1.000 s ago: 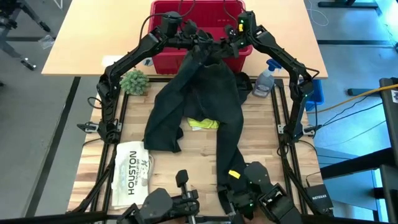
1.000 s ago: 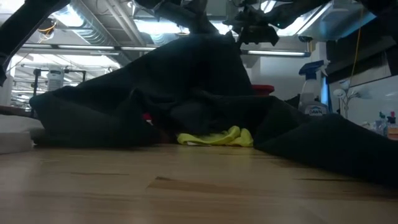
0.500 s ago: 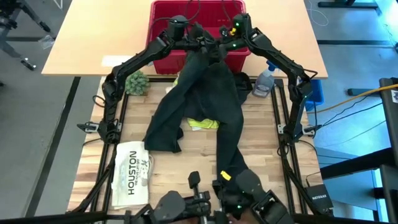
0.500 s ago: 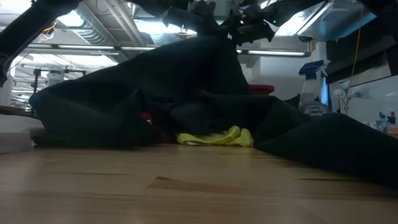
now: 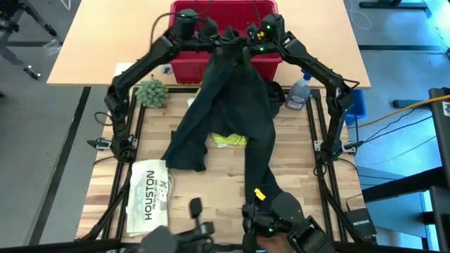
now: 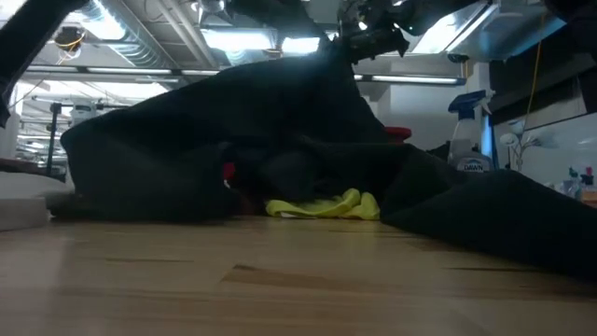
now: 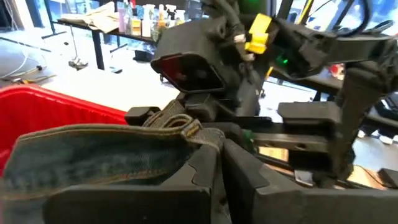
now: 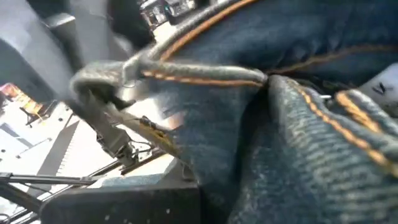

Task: Fold laundry
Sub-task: Fold the black jean

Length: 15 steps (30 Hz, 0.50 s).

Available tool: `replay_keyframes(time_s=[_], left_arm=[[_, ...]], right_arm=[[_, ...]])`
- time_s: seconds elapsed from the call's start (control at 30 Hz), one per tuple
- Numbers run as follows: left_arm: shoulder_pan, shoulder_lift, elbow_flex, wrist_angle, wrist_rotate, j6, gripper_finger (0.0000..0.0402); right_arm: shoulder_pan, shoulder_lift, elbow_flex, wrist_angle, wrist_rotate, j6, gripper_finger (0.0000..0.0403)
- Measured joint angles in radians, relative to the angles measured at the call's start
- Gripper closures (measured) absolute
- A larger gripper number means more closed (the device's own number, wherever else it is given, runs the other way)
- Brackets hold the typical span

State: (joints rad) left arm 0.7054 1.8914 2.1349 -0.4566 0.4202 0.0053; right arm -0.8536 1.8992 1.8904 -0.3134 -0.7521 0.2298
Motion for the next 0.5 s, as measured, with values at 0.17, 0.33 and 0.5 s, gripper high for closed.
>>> replay_keyframes(time_s=[0.17, 0.33, 0.5], left_arm=[[0.001, -0.116, 0.006, -0.052, 0.013, 0.070, 0.0381], [0.001, -0.209, 0.002, -0.213, 0.002, 0.157, 0.0381], [0.010, -0.316, 0.005, -0.492, -0.026, 0.208, 0.0380]], right_arm=[[-0.007, 0.004, 0.005, 0.008, -0.025, 0.015, 0.0376], [-0.002, 0.003, 0.069, 0.007, -0.104, 0.015, 0.0376], [0.005, -0.031, 0.207, -0.011, -0.132, 0.009, 0.0376]])
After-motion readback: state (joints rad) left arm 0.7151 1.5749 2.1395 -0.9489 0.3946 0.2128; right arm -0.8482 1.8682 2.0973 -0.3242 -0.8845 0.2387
